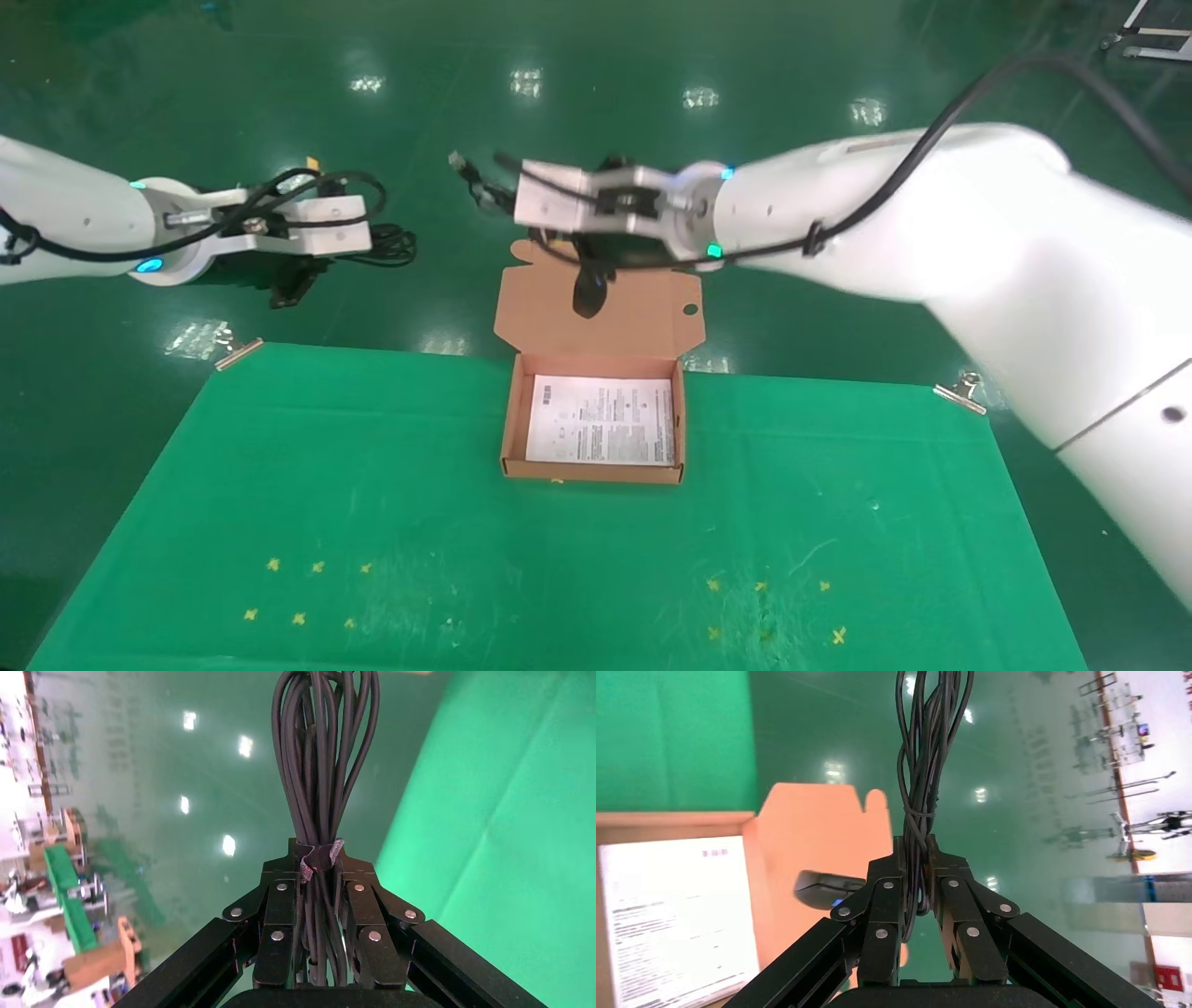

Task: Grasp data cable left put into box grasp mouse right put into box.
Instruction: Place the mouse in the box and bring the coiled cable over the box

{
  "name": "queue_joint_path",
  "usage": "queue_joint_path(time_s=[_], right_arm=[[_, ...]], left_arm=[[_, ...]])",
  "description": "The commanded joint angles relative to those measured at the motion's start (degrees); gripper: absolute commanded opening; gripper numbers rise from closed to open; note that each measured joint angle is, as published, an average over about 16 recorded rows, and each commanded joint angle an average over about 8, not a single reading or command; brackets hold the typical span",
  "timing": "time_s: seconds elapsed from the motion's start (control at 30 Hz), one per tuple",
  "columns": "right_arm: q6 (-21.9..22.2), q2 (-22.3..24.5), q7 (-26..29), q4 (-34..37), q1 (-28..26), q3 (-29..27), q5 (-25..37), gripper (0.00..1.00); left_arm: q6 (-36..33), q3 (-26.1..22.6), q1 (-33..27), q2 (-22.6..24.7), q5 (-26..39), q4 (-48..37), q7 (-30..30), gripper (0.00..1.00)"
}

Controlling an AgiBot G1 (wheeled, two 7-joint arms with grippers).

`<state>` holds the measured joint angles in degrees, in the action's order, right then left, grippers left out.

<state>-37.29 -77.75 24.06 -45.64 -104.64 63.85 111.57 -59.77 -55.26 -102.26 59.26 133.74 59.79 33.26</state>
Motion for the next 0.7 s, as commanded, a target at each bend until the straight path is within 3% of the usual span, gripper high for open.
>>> queue_joint_path(time_s=[0.03, 0.7], right_arm=[[0.3, -0.2, 0.2, 0.3, 0.6, 0.9, -0.2, 0.0], [4.0, -1.0, 2.9, -1.1, 4.4, 13.7, -9.2, 0.0]], left_arm=[[-0.5, -0.3, 0.1, -0.3, 1.0, 0.0, 0.6, 0.0], [-1.0, -0.4, 0.3, -0.4, 1.9, 0.8, 1.7, 0.0]])
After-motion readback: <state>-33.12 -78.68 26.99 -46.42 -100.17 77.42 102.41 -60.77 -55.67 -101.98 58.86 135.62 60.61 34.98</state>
